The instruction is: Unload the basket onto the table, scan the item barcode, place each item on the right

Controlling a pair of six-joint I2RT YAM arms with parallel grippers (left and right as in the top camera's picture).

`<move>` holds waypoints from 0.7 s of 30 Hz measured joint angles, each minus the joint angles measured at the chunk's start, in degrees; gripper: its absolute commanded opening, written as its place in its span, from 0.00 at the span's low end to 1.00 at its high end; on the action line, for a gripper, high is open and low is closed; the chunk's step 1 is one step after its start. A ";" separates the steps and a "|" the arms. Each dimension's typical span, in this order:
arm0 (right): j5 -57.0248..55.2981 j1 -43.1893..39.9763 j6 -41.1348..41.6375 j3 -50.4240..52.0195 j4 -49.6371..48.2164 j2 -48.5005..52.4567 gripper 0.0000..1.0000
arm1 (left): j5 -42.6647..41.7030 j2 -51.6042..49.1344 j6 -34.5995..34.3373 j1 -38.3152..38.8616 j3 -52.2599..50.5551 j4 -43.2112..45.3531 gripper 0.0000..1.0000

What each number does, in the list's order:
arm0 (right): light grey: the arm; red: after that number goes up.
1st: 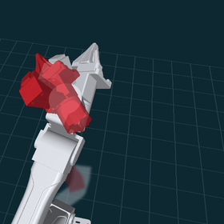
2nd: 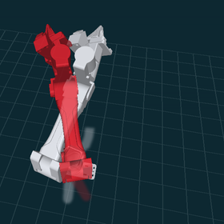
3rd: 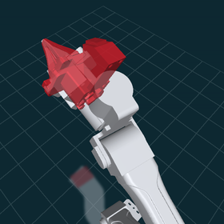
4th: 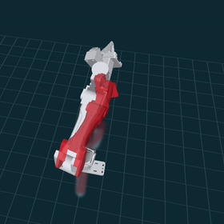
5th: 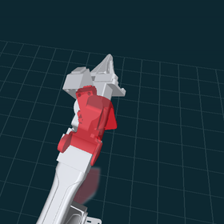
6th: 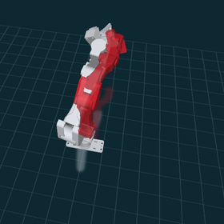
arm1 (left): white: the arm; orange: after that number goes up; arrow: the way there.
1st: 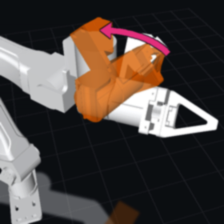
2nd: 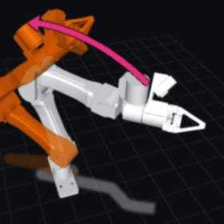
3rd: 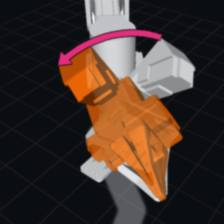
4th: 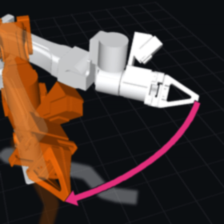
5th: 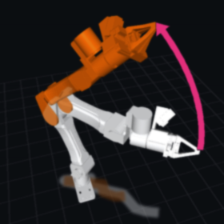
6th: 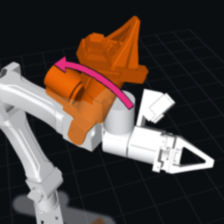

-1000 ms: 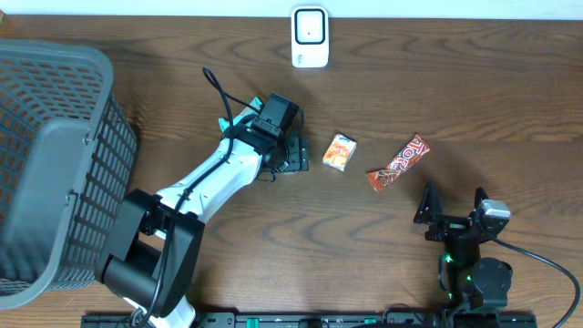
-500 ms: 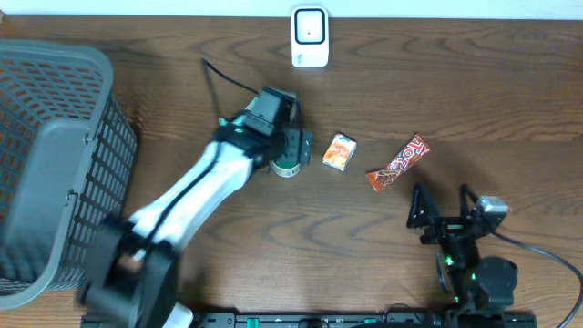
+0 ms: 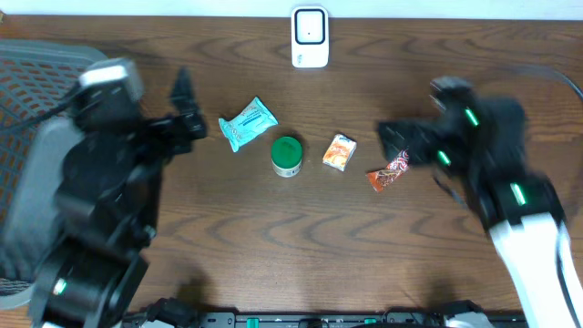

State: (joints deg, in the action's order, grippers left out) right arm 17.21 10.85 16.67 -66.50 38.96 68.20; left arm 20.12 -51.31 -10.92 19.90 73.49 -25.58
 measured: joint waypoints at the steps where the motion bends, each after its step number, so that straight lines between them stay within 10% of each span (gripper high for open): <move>1: 2.49 0.81 -0.17 -2.54 0.26 4.63 0.99 | 1.36 1.42 0.04 -0.52 0.00 -1.01 0.92; 8: 11.80 5.64 -0.70 -11.10 -8.92 24.96 0.99 | 7.50 9.44 -3.30 -2.99 -0.79 -11.96 0.93; 21: -17.68 25.73 9.99 -46.10 18.12 46.31 0.99 | 14.69 9.51 -16.15 -4.15 -5.55 -24.15 0.93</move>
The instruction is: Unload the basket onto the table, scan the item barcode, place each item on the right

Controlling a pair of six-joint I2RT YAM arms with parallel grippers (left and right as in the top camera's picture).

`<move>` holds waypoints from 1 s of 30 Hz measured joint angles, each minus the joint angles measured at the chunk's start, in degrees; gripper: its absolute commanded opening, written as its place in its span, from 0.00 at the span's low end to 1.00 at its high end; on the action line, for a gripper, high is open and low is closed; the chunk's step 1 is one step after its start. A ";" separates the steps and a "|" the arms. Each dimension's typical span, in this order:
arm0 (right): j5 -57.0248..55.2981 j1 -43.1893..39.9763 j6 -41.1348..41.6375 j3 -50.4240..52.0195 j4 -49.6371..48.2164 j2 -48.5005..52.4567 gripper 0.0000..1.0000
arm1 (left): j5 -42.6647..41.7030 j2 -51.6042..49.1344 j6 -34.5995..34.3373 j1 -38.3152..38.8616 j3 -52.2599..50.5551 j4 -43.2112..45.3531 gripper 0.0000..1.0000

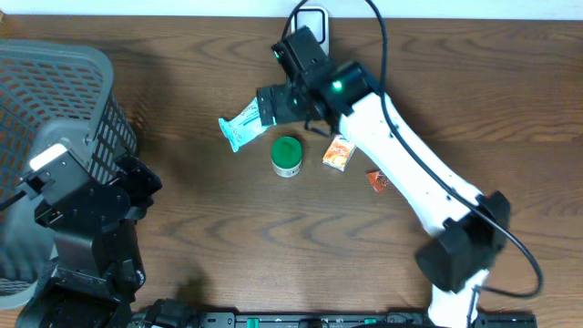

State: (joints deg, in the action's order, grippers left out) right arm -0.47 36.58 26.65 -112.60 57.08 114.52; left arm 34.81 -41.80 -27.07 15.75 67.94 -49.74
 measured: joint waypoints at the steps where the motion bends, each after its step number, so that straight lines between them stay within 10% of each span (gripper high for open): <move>1: -0.63 -0.20 0.87 -1.73 0.70 1.73 0.99 | -0.15 0.02 -0.17 0.00 0.00 -0.39 0.93; 30: 1.07 3.87 11.56 -7.67 10.91 22.27 0.99 | -2.58 0.02 -1.44 0.00 0.00 -6.14 0.93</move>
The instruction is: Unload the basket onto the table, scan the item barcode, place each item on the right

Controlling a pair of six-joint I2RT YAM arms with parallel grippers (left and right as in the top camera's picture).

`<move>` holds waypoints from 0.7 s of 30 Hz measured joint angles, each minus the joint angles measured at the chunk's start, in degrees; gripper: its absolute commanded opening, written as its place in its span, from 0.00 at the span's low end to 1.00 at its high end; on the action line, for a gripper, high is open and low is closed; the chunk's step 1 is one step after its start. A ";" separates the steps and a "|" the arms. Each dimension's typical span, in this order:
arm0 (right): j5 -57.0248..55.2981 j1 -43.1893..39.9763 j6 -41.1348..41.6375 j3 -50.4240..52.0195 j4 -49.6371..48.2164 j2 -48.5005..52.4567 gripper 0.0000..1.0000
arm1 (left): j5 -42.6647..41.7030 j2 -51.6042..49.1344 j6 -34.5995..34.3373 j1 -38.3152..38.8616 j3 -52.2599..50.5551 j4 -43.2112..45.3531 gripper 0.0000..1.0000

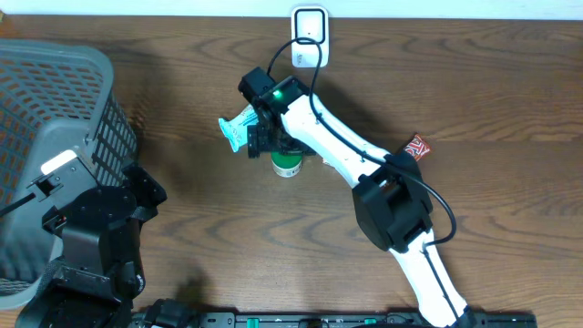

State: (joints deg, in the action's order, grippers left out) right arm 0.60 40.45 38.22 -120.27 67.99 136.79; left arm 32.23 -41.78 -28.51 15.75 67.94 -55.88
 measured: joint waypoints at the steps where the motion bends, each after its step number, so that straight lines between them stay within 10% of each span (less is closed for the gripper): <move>1: 0.02 0.00 0.02 0.00 0.15 0.07 0.98 | -0.02 0.00 0.00 0.00 0.00 -0.15 0.93; 21: -2.38 -0.02 -0.50 1.20 3.61 1.22 0.79 | -0.17 0.00 0.00 0.00 0.00 -3.39 0.93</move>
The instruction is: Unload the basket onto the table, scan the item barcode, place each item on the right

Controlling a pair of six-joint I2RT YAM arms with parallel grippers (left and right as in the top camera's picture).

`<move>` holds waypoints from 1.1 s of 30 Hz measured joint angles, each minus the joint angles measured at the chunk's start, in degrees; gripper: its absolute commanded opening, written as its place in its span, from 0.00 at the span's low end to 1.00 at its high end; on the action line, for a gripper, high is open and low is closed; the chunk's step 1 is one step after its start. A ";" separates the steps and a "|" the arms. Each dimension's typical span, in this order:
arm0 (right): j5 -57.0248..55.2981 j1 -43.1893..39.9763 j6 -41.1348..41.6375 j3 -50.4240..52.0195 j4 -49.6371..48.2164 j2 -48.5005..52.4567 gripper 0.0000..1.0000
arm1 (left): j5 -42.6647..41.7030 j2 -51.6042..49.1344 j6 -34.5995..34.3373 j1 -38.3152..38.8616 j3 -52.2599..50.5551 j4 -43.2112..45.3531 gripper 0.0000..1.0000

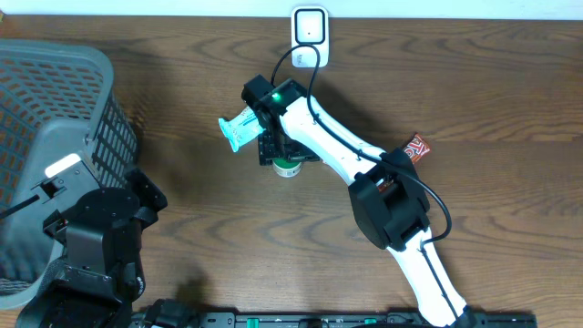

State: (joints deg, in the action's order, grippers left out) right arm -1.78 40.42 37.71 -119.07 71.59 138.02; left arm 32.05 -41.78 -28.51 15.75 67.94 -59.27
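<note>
A teal packet point(236, 130) lies on the table left of centre. My right gripper point(260, 130) is down at the packet's right end, and the wrist hides its fingers, so I cannot tell whether they grip. The white scanner point(310, 37) stands at the table's far edge in the middle. Part of a green round tin point(288, 168) shows from under the right arm. A red snack packet point(417, 146) lies to the right. My left gripper point(151, 192) is pulled back at the lower left, far from the items, and its jaws are unclear.
A large grey mesh basket point(55, 109) fills the left side of the table. The right arm's white links point(337, 150) stretch diagonally across the middle and cover the spot beside the tin.
The right wrist has shifted slightly right and toward the tin while staying at the teal packet. The packet looks barely moved. The left arm is unchanged.
At first both arms were blurred at the sides, with the teal packet, green tin, orange box and red packet lying free. Then the right gripper was at the packet's right end and the left arm was back by the basket. It has stayed low there, and the arm now covers the orange box.
</note>
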 measured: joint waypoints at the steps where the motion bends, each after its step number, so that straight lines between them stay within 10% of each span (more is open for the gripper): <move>1: -0.09 0.00 -0.02 0.46 -0.55 0.00 0.77 | 0.00 0.00 0.00 0.00 0.00 -0.17 0.93; 10: -0.15 -0.02 -1.25 2.16 -2.36 0.02 0.55 | 0.00 0.00 0.00 0.00 0.00 -0.61 0.93; 33: 17.51 -8.70 -4.96 -13.33 23.15 -0.24 0.53 | -3.87 -0.02 0.00 0.00 0.00 -1.40 0.93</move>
State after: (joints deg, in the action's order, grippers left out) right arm 15.73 31.73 32.75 -132.40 94.74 137.78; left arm 28.18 -41.80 -28.51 15.75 67.94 -60.66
